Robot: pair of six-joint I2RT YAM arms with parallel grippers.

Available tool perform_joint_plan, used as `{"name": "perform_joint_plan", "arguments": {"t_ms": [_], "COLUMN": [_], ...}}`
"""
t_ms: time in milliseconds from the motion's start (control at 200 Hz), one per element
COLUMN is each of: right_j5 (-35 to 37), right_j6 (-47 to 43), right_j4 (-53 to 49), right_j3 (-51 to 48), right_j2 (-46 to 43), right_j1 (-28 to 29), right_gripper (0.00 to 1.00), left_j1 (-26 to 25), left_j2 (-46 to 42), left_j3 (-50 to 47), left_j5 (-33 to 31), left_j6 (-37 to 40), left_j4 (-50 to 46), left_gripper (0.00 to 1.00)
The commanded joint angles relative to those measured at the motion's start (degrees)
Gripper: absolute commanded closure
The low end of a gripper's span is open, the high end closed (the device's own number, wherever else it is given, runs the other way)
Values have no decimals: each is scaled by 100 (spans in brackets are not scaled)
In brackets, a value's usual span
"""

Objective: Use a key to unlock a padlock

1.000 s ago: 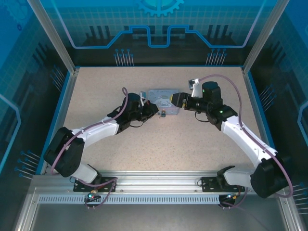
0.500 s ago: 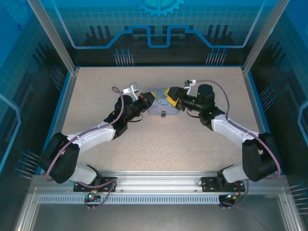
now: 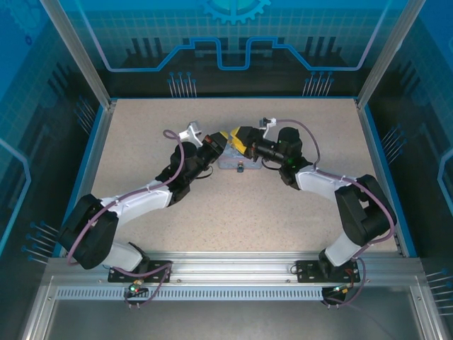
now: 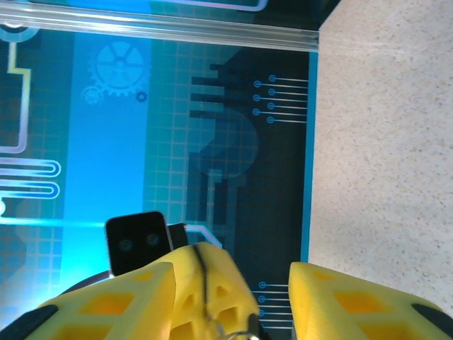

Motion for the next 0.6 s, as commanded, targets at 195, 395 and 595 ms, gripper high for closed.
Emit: {"name": "perform_joint_plan", "arguments": {"t_ms": [195, 395, 595], "right_j5": [-9, -13, -66], "right_j6": [56, 53, 80], "right_j4": [492, 541, 614], "right_j3": [-113, -137, -158], "right_j2": [-94, -25, 63], "right_j1": [120, 135, 194], "right_gripper": [61, 66, 70], "left_j1": [-45, -47, -56], "left_j2": [126, 146, 159], "left_j3": [262, 321, 343], "left_j5": [-374, -372, -392], "left_j6": [-183, -211, -212], "left_j4": [211, 174, 158], "left_gripper": [100, 100, 100]}}
